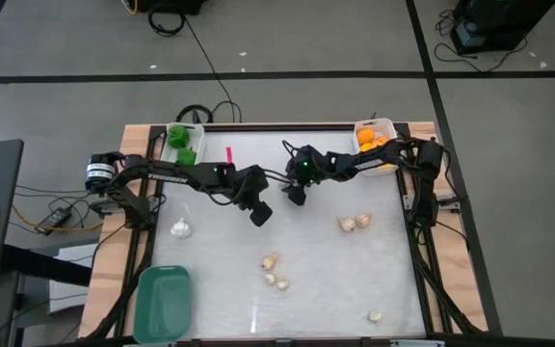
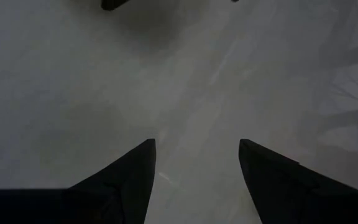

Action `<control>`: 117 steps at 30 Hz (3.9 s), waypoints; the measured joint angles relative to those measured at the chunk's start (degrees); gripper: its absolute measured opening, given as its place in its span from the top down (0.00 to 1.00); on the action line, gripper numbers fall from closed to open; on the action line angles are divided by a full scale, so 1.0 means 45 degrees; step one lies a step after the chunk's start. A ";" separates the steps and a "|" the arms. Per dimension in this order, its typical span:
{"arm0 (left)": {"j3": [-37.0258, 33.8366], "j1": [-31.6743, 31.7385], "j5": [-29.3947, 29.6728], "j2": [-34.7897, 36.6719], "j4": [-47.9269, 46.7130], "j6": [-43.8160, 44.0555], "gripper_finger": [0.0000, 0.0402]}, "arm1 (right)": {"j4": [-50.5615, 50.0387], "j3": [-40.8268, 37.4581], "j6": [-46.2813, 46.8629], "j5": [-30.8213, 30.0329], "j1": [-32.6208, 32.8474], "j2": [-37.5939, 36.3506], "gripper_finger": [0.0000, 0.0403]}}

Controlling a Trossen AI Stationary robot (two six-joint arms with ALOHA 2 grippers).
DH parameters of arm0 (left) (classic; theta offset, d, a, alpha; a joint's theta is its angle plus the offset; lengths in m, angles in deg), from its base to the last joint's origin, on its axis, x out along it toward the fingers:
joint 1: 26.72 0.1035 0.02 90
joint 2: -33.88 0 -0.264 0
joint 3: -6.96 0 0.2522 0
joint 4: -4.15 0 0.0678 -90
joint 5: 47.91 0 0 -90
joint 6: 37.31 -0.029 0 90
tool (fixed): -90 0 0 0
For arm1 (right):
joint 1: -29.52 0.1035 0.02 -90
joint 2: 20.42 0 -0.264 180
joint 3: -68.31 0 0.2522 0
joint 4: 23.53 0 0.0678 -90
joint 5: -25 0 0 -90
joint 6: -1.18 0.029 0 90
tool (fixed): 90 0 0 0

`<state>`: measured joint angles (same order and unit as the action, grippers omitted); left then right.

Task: Sort produce into baskets
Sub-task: Put the white garlic into the green bin

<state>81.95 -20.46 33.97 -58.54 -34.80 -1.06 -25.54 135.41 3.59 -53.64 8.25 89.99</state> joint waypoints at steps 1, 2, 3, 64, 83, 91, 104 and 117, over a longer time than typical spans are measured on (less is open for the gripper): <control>-0.0005 0.0000 0.0000 0.0000 -0.0005 0.0005 0.41 | 0.0009 0.0000 0.0073 0.0029 -0.0022 -0.0015 0.32; -0.0005 0.0000 0.0002 0.0000 0.0000 0.0005 0.41 | 0.0112 0.0005 0.0087 0.0022 -0.0031 -0.0014 0.34; -0.0005 0.0000 0.0000 0.0000 0.0009 -0.0004 0.41 | 0.0098 0.0005 0.0083 -0.0009 -0.0031 -0.0006 0.36; -0.0180 -0.3824 0.7501 0.2766 0.2300 -0.8764 0.40 | 0.5197 -0.0019 1.2211 0.5390 0.2971 -0.3317 0.72; -0.0136 -0.4809 0.9190 0.3655 0.1398 -0.8942 0.40 | 0.5673 -0.0039 1.3046 0.4624 0.3391 -0.3317 0.72; -0.0148 -0.4813 0.9078 0.3444 0.2291 -0.9258 0.40 | 0.5941 -0.0044 1.3092 0.4988 0.3559 -0.3322 0.72; -0.0126 -0.4860 0.7499 0.3541 0.1675 -0.6866 0.23 | 0.5921 -0.0024 1.2328 0.5537 0.3281 -0.3316 0.72; -0.0117 -0.4621 0.7843 0.3959 0.1317 -0.6515 0.19 | 0.7095 0.0005 1.2861 0.5654 0.2707 -0.3303 0.72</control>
<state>81.43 -41.26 69.27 -40.73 -28.87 -30.37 6.39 135.43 61.47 -28.19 20.43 75.13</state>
